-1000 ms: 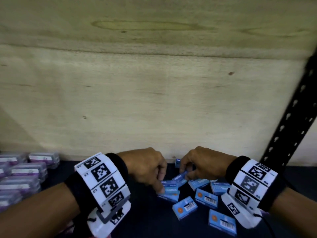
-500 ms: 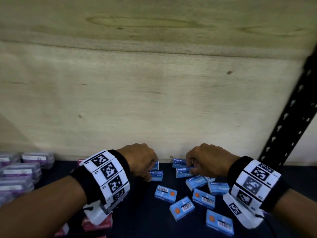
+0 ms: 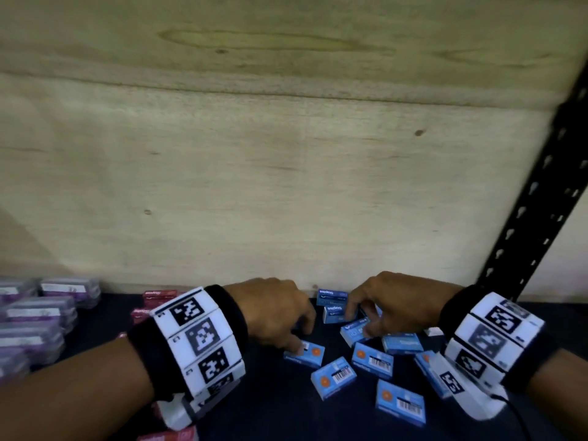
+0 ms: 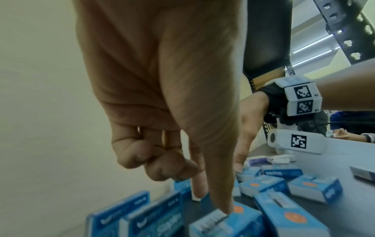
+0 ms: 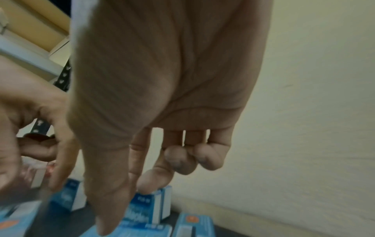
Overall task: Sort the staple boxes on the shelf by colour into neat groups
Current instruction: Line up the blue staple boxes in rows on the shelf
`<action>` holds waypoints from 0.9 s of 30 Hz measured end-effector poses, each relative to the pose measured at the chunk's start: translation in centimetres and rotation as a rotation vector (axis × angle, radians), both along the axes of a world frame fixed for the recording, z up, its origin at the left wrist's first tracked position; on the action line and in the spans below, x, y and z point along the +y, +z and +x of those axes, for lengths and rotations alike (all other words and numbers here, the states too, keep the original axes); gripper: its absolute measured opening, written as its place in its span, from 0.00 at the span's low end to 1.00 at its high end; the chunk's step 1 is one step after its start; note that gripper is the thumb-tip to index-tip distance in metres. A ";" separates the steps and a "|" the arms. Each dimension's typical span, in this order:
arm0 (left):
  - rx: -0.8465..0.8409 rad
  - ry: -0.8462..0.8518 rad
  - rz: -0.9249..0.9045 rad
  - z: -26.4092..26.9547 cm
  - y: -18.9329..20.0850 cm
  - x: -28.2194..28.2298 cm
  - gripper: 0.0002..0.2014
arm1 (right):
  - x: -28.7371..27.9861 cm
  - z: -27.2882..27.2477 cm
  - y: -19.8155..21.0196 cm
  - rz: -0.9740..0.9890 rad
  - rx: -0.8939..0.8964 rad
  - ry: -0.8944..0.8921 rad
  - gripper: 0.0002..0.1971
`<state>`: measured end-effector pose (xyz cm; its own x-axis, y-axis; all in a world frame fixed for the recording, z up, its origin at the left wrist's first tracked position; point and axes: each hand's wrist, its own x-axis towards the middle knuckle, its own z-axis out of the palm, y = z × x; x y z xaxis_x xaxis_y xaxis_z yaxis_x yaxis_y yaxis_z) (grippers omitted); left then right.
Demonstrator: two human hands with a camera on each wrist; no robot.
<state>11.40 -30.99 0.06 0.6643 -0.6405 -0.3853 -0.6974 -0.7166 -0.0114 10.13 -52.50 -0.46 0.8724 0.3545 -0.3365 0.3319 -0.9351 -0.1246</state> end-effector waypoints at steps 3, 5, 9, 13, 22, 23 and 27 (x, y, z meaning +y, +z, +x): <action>0.005 -0.027 0.030 -0.4 -0.8 -0.5 0.17 | 0.5 -0.2 -0.8 -0.059 -0.005 0.024 0.18; 0.003 -0.031 0.024 -0.4 -0.8 -0.6 0.16 | 0.7 -0.1 -1.2 -0.073 -0.015 0.016 0.19; -0.009 -0.027 0.003 -0.4 -1.1 -0.1 0.15 | 0.7 0.0 -1.5 -0.071 -0.026 -0.009 0.18; -0.024 -0.062 -0.033 -0.5 -1.6 0.4 0.14 | 0.4 -0.2 -1.3 -0.063 -0.057 0.007 0.17; 0.032 -0.098 -0.033 -0.5 -1.8 0.5 0.18 | -0.4 -0.8 -1.1 0.016 -0.088 0.027 0.12; 0.038 -0.096 -0.039 -0.6 -1.8 0.5 0.17 | -0.5 -0.8 -1.1 0.015 -0.084 0.031 0.11; 0.051 -0.059 -0.058 -0.7 -1.6 0.8 0.16 | -0.2 -0.7 -1.0 0.019 -0.064 0.043 0.13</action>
